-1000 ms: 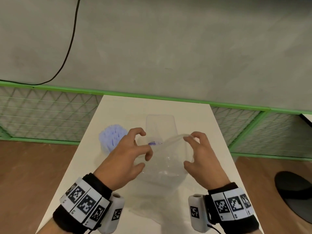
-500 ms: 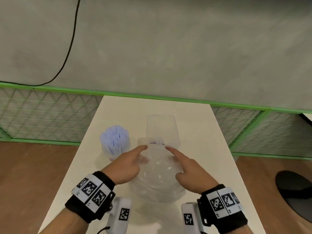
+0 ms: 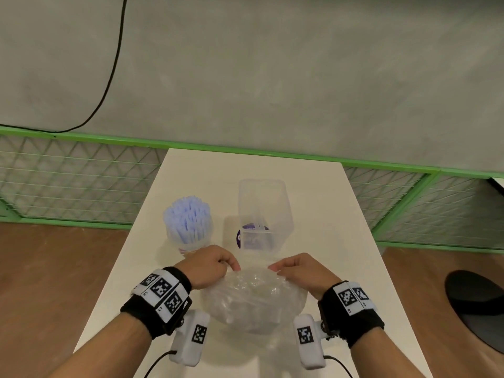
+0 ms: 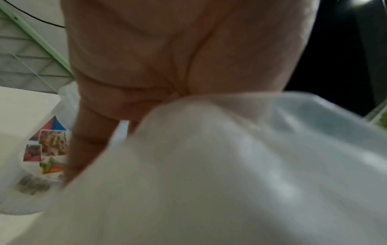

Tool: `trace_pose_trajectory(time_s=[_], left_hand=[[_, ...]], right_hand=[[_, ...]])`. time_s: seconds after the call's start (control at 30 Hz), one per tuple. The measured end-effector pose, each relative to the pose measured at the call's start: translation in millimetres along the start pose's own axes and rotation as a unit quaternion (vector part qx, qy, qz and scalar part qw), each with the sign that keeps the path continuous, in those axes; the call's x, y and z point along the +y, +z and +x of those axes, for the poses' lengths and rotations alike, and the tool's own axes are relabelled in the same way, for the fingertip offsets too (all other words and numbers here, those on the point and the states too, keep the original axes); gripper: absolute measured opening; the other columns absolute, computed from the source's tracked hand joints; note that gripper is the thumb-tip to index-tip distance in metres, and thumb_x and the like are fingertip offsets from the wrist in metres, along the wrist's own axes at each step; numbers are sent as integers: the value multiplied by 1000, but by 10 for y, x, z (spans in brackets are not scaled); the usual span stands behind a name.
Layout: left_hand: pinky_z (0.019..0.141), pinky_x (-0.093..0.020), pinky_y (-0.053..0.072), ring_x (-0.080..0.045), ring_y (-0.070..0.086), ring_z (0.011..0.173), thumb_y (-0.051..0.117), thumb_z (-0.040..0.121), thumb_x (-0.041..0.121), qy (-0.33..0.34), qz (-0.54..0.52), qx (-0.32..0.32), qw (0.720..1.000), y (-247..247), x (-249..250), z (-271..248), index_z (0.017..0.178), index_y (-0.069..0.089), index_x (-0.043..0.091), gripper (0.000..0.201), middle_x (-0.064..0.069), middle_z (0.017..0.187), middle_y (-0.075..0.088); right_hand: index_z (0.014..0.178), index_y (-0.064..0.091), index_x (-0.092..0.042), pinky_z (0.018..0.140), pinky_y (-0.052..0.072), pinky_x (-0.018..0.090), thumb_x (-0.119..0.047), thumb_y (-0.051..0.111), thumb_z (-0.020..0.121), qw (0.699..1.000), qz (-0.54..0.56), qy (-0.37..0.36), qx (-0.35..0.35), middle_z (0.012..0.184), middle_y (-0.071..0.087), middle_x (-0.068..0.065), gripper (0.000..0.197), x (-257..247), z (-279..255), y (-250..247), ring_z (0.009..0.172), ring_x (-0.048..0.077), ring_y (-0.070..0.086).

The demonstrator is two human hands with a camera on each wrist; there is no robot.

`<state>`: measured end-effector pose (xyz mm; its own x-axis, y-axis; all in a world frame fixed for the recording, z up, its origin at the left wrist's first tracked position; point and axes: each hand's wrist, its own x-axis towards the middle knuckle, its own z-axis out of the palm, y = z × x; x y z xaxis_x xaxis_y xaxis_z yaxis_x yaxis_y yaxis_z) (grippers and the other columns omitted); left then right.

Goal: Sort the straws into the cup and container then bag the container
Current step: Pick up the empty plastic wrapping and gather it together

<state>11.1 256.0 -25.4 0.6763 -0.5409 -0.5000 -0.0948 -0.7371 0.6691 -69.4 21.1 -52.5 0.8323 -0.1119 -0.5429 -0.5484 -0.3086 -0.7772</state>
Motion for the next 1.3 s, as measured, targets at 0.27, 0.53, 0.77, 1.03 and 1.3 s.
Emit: trace_pose_trajectory(time_s=[0.27,0.53,0.77,1.03,1.3], left_hand=[[62,-35,60,-21,60,105,47,93,23,-95,29,-113,989,-92,145,0,114,69,27,31,6,114,60],[54,-39,59,-34,63,89,46,86,-5,-41,-152,-123,980,-143,-126,-86,106,62,19,35,-9,112,53],[53,-29,54,-9,59,63,55,76,15,6,-232,-113,966,-94,-201,-135,67,65,15,14,-4,82,59],[88,-20,52,-6,64,101,79,76,14,141,-110,-27,983,-29,-571,-234,113,61,30,44,15,107,64],[72,-24,47,-8,57,76,79,53,49,188,-120,134,966,56,-651,-103,76,73,22,36,-2,79,68]], right_hand=[[97,75,-29,89,40,14,-9,51,92,983,-17,-180,31,124,58,-6,32,-162,-278,-50,111,3,53],[119,58,-50,84,45,21,-1,62,69,954,-194,-212,-84,122,58,-27,71,72,-505,-221,105,7,56],[85,68,-35,83,49,22,0,69,64,960,-148,-234,-45,84,66,-13,41,93,-418,-346,80,4,60],[77,68,-21,70,51,30,-4,79,77,967,-40,-248,44,77,65,6,21,223,-281,-314,67,10,56],[100,64,-24,93,52,26,-18,89,60,960,-81,-267,-1,104,60,-10,48,343,-335,-216,100,18,64]])
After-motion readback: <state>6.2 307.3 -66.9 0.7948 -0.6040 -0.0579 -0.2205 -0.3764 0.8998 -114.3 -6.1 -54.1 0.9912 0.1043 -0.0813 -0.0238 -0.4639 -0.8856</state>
